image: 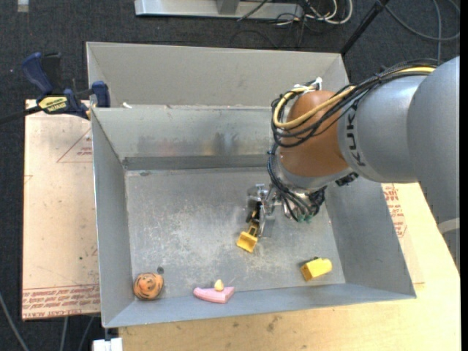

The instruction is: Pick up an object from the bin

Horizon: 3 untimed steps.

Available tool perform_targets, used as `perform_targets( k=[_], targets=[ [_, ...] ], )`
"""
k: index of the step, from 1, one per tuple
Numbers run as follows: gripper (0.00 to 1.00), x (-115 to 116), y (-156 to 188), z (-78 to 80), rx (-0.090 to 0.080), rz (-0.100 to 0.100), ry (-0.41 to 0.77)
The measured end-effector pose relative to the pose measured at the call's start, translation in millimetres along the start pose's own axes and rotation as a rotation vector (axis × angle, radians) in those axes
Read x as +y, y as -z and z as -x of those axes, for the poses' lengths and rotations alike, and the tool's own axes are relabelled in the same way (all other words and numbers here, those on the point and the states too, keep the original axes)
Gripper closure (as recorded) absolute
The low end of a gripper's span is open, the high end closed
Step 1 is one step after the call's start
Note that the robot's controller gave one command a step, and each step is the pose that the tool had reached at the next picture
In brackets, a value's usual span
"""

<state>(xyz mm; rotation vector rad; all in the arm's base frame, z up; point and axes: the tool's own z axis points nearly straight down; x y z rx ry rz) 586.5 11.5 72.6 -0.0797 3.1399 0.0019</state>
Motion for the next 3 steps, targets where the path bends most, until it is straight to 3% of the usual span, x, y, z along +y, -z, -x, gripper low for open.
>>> perform_targets(
  k=[3],
  targets=[
    [1.00, 9.7, 22.1, 11.5, -0.002, 0.000, 0.025]
  ],
)
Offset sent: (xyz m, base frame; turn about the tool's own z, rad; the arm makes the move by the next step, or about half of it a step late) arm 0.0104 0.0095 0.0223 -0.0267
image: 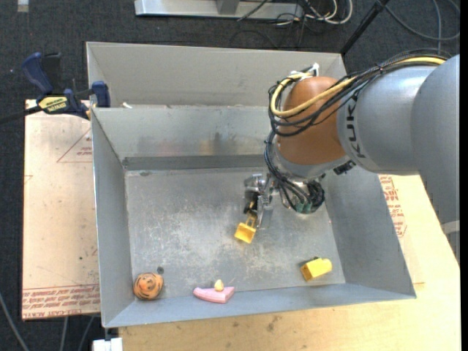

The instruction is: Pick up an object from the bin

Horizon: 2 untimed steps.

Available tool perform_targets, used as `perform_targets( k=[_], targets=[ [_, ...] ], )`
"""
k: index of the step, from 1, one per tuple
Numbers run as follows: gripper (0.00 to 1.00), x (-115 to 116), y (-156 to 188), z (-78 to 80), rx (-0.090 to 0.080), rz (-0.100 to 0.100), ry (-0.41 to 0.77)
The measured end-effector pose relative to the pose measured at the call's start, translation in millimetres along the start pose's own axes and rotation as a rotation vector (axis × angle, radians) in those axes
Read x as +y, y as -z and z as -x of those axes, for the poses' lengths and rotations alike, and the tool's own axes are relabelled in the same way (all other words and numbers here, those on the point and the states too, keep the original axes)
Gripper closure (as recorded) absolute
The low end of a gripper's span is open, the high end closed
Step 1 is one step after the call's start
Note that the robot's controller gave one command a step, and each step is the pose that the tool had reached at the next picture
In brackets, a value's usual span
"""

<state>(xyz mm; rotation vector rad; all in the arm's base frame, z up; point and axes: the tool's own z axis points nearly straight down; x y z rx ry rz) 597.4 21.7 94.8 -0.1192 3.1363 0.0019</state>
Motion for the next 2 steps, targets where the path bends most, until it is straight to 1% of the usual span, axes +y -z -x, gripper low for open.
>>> perform_targets(
  k=[1, 2],
  targets=[
    [1.00, -19.3, 24.7, 35.9, -0.001, 0.000, -0.011],
    [1.00, -19.3, 24.8, 35.9, -0.001, 0.000, -0.011]
  ],
)
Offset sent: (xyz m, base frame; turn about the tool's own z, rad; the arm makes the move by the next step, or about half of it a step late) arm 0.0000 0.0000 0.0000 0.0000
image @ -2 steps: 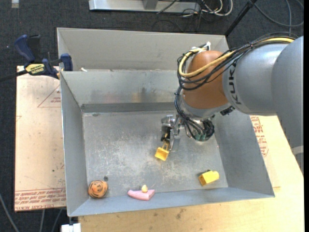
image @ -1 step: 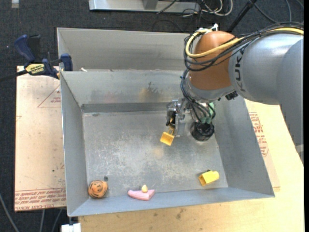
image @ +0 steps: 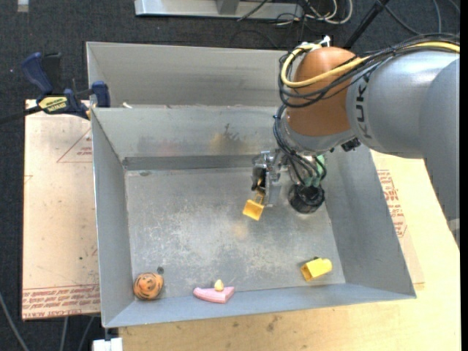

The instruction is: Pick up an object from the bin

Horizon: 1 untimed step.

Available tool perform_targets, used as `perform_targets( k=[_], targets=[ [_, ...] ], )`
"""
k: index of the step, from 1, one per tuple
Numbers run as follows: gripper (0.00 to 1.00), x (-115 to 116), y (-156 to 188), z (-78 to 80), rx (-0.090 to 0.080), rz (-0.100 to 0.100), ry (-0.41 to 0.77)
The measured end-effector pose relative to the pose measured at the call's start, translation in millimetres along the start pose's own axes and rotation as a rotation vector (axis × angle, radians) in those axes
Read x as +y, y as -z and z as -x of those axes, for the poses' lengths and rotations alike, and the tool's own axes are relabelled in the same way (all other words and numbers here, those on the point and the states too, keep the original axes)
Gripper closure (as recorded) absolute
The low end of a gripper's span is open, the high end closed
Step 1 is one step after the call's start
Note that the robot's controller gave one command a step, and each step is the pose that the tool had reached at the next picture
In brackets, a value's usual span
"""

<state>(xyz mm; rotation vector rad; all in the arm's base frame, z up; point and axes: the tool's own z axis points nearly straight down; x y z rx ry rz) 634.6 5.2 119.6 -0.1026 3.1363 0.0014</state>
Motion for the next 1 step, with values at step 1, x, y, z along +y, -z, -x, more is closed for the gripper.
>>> perform_targets(
  k=[1],
  targets=[
    [1.00, 17.8, 91.8, 24.2, -0.001, 0.000, 0.003]
  ],
)
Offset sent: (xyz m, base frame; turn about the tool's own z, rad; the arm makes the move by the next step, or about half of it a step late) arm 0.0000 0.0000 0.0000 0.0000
